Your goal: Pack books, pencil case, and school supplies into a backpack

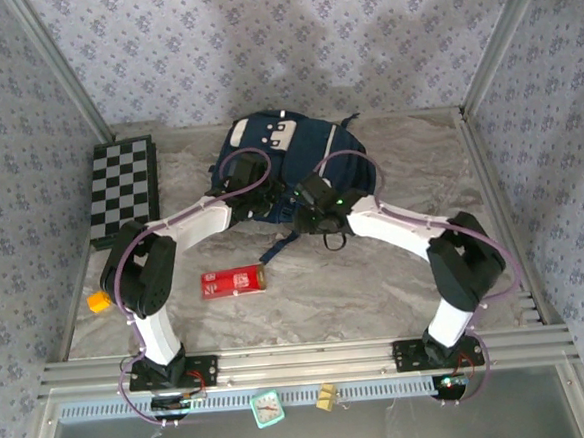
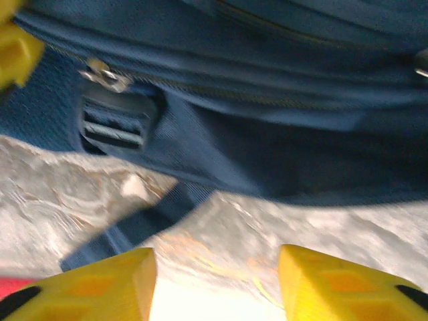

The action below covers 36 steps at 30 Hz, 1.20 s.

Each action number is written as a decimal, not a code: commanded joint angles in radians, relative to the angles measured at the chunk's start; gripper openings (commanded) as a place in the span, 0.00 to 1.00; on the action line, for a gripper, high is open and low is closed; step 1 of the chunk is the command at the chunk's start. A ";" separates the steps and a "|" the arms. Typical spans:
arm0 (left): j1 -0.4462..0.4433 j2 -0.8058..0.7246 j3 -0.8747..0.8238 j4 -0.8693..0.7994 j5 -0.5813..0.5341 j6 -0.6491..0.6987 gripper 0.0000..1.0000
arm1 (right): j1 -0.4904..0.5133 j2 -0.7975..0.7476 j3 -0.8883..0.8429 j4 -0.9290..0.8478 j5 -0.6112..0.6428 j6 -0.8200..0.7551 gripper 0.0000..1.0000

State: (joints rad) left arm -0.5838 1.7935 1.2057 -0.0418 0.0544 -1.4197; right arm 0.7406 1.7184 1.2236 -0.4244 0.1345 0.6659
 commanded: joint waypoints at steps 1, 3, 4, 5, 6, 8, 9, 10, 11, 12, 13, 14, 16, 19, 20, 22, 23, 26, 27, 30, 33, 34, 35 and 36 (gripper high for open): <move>-0.019 -0.046 0.014 0.042 0.038 -0.002 0.00 | 0.001 0.044 0.056 0.137 0.010 0.059 0.47; -0.017 -0.046 0.007 0.045 0.041 -0.012 0.00 | 0.008 0.073 0.090 0.158 0.022 0.068 0.45; -0.015 -0.048 0.002 0.053 0.044 -0.013 0.00 | 0.013 0.087 0.110 0.158 0.032 0.069 0.45; -0.014 -0.050 -0.004 0.061 0.045 -0.018 0.00 | 0.018 0.106 0.135 0.151 0.050 0.075 0.45; -0.013 -0.055 -0.009 0.063 0.045 -0.023 0.00 | 0.018 0.128 0.162 0.126 0.070 0.103 0.45; -0.014 -0.065 -0.019 0.071 0.041 -0.026 0.00 | 0.013 0.163 0.205 0.090 0.083 0.155 0.44; -0.015 -0.069 -0.021 0.072 0.037 -0.026 0.00 | 0.010 0.171 0.215 0.105 0.110 0.161 0.47; -0.015 -0.072 -0.024 0.068 0.032 -0.026 0.00 | 0.011 0.178 0.221 0.114 0.136 0.167 0.50; -0.015 -0.075 -0.028 0.066 0.027 -0.027 0.00 | 0.013 0.184 0.235 0.105 0.167 0.172 0.50; -0.014 -0.077 -0.034 0.069 0.025 -0.031 0.00 | 0.014 0.192 0.254 0.077 0.195 0.183 0.50; -0.012 -0.076 -0.036 0.069 0.023 -0.032 0.00 | 0.013 0.198 0.274 0.046 0.217 0.192 0.49; -0.010 -0.077 -0.039 0.069 0.025 -0.031 0.00 | 0.012 0.199 0.283 0.024 0.235 0.192 0.48; -0.001 -0.085 -0.043 0.065 0.023 -0.024 0.00 | 0.011 0.193 0.284 -0.041 0.282 0.206 0.45; 0.009 -0.091 -0.048 0.048 0.014 -0.013 0.00 | 0.001 0.154 0.242 -0.082 0.313 0.221 0.43; 0.011 -0.091 -0.052 0.054 0.016 -0.013 0.00 | 0.000 0.140 0.225 -0.084 0.317 0.224 0.42; 0.019 -0.092 -0.065 0.071 0.026 -0.020 0.00 | -0.004 0.101 0.179 -0.080 0.318 0.207 0.41; 0.021 -0.092 -0.066 0.079 0.032 -0.018 0.00 | -0.005 0.086 0.167 -0.090 0.317 0.196 0.41; 0.024 -0.105 -0.072 0.077 0.028 -0.012 0.00 | -0.010 0.047 0.136 -0.139 0.313 0.184 0.39; 0.025 -0.106 -0.071 0.077 0.027 -0.011 0.00 | -0.013 0.032 0.128 -0.139 0.306 0.171 0.38; 0.025 -0.108 -0.069 0.084 0.038 -0.012 0.00 | 0.001 0.001 0.119 -0.152 0.301 0.145 0.38; 0.025 -0.109 -0.065 0.076 0.031 -0.011 0.00 | 0.009 0.005 0.129 -0.132 0.253 0.126 0.35; 0.024 -0.108 -0.066 0.075 0.033 -0.012 0.00 | 0.013 0.012 0.132 -0.113 0.222 0.114 0.35; 0.025 -0.108 -0.066 0.077 0.034 -0.013 0.00 | 0.012 0.023 0.136 -0.079 0.181 0.084 0.36; 0.025 -0.108 -0.064 0.079 0.036 -0.013 0.00 | 0.015 0.039 0.155 -0.072 0.157 0.068 0.37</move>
State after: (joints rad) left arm -0.5583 1.7428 1.1263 0.0185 0.0658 -1.4490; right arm 0.7452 1.7401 1.3510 -0.5167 0.3546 0.7940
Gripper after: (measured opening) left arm 0.064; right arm 0.362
